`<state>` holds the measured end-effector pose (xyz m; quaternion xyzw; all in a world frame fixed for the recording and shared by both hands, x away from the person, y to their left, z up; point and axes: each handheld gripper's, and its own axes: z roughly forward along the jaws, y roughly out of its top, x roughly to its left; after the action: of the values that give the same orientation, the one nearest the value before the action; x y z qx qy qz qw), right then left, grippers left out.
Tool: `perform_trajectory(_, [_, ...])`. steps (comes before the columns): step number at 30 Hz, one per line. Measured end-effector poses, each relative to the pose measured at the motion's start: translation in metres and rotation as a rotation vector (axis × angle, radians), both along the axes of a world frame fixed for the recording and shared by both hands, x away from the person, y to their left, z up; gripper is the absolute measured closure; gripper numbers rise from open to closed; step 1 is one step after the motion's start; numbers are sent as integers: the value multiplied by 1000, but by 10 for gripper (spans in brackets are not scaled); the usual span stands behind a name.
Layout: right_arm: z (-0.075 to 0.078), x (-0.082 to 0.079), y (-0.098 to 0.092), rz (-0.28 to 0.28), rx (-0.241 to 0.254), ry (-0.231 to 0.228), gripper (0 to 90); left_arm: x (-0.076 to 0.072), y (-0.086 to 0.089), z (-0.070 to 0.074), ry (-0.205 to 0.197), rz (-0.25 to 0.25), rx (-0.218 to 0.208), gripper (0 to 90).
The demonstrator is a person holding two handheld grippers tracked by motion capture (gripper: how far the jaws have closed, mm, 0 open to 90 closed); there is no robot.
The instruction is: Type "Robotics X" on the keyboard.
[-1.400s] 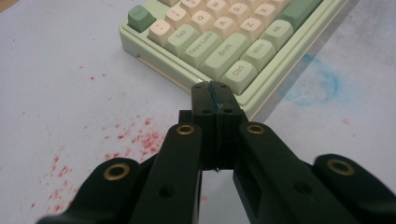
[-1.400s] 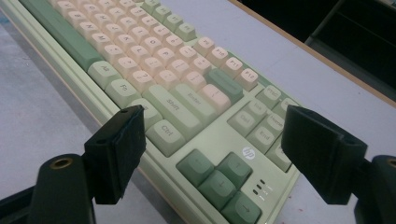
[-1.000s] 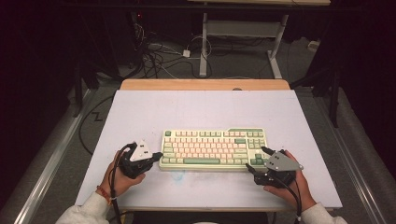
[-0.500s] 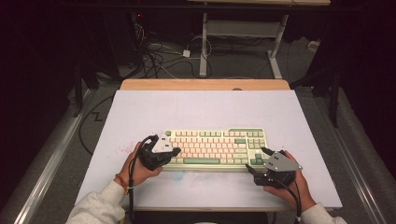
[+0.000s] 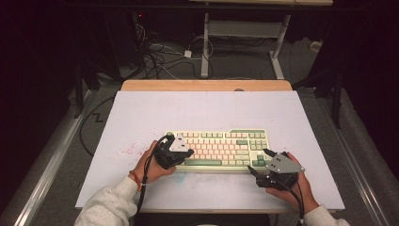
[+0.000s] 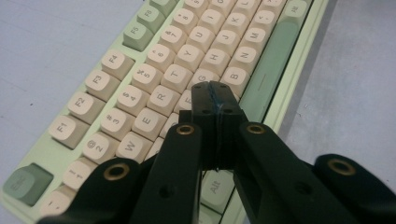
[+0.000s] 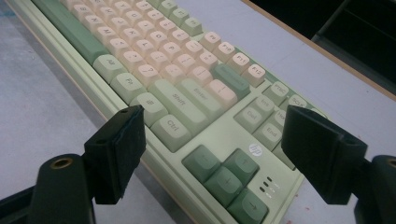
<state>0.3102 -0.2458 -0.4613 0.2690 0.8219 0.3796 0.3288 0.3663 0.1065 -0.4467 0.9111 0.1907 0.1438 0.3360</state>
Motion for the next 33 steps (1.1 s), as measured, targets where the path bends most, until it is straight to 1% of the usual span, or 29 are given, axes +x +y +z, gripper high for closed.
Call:
perform_trajectory(6, [0, 0, 0, 2, -1, 2, 222, 3, -5, -4, 14, -8, 6, 874])
perform_trajectory(7, [0, 0, 0, 3, -3, 2, 222, 3, -6, -4, 15, -11, 14, 873])
perform_trajectory(10, [-1, 0, 0, 5, -5, 3, 222, 4, -8, -6, 16, -10, 17, 873])
perform_trajectory(11, [-1, 0, 0, 6, -5, 3, 222, 4, -9, -6, 14, -12, 26, 873])
perform_trajectory(14, [0, 0, 0, 9, -6, 3, 222, 4, -9, -8, 14, -11, 35, 873])
perform_trajectory(16, [0, -1, 1, 11, -8, 4, 222, 4, -9, -9, 18, -10, 30, 873])
perform_trajectory(23, [0, -1, 1, 13, -8, 5, 222, 4, -9, -9, 14, -5, 31, 872])
perform_trajectory(33, [-1, -1, 2, 15, -12, 6, 222, 4, -9, -9, 6, -5, 41, 871])
